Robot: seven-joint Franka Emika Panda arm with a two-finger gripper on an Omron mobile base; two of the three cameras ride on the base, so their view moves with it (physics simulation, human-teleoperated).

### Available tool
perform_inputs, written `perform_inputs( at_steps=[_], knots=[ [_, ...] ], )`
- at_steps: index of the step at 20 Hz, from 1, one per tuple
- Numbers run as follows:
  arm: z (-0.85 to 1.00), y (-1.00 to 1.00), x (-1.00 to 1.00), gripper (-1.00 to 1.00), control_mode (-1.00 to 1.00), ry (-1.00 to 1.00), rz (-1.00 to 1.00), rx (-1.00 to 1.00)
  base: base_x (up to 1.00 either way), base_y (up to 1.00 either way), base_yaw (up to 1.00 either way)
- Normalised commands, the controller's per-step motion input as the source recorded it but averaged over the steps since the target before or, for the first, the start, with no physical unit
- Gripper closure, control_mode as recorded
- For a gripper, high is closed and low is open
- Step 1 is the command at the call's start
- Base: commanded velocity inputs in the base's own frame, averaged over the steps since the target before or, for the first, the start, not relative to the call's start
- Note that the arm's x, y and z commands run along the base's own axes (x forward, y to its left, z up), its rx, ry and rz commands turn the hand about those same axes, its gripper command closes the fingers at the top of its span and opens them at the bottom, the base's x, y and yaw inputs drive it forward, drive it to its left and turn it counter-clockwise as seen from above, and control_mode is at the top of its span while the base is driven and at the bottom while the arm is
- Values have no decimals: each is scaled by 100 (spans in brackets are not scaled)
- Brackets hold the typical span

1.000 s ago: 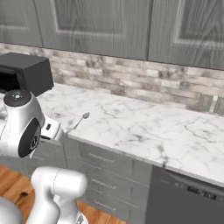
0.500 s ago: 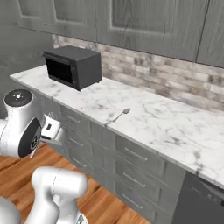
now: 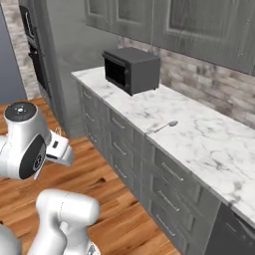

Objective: Take the fork and place it on the left side of the plate. Then take the spoon and place it on the right side of the plate. Make sure they're directly next to the plate.

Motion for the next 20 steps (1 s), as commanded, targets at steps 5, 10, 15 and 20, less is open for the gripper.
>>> perform_inputs(
  at_steps=[5, 10, 15, 20],
  knots=[
    [0, 0, 0, 100, 100, 0, 0, 0, -90, -23, 44],
    [0, 0, 0, 100, 100, 0, 0, 0, -100, 2, 34],
    [0, 0, 0, 100, 100, 0, 0, 0, -97, 23, 20],
    [0, 0, 0, 100, 100, 0, 0, 0, -94, 36, 19]
  ],
)
